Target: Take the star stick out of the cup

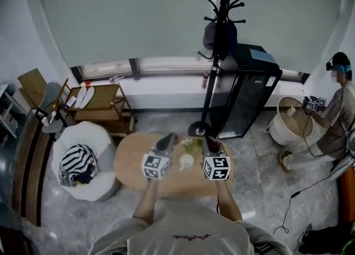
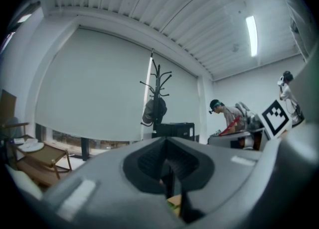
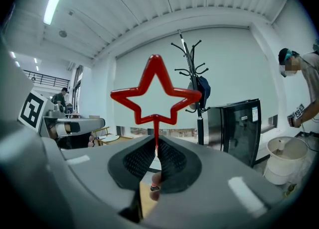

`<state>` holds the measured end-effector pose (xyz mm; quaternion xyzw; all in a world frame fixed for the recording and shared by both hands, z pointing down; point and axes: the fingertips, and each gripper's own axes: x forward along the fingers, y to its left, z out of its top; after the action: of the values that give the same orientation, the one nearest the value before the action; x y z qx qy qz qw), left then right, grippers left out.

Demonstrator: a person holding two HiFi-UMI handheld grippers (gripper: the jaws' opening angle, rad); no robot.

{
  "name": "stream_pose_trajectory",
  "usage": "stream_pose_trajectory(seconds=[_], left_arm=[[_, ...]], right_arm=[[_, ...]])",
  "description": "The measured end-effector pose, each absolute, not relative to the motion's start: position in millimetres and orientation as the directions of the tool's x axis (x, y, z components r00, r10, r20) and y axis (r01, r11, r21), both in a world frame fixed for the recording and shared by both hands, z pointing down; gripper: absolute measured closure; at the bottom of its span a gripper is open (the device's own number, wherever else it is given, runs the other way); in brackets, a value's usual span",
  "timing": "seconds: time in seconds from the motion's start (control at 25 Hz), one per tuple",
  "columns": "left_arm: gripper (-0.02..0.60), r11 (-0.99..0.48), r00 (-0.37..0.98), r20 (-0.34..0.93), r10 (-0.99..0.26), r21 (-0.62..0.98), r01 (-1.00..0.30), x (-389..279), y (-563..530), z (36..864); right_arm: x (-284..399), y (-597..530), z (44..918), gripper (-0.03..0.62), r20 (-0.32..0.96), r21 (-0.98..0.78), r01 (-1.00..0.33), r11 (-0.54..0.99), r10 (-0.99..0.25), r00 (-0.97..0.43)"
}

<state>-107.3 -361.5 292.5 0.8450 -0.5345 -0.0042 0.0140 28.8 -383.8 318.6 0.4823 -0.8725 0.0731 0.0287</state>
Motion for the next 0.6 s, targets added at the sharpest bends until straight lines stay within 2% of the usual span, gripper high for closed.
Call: stream_pose_trajectory(seconds=[0.6], left_arm=[[0.580,-0.423,0.423,-0.004,-0.906,0.030,-0.905,-106.4,-368.5,290.2]], right_arm=[[19.6,-390.5,313.5,0.576,0.123,-0.063,-0.835,0.547,-0.826,-0.550]])
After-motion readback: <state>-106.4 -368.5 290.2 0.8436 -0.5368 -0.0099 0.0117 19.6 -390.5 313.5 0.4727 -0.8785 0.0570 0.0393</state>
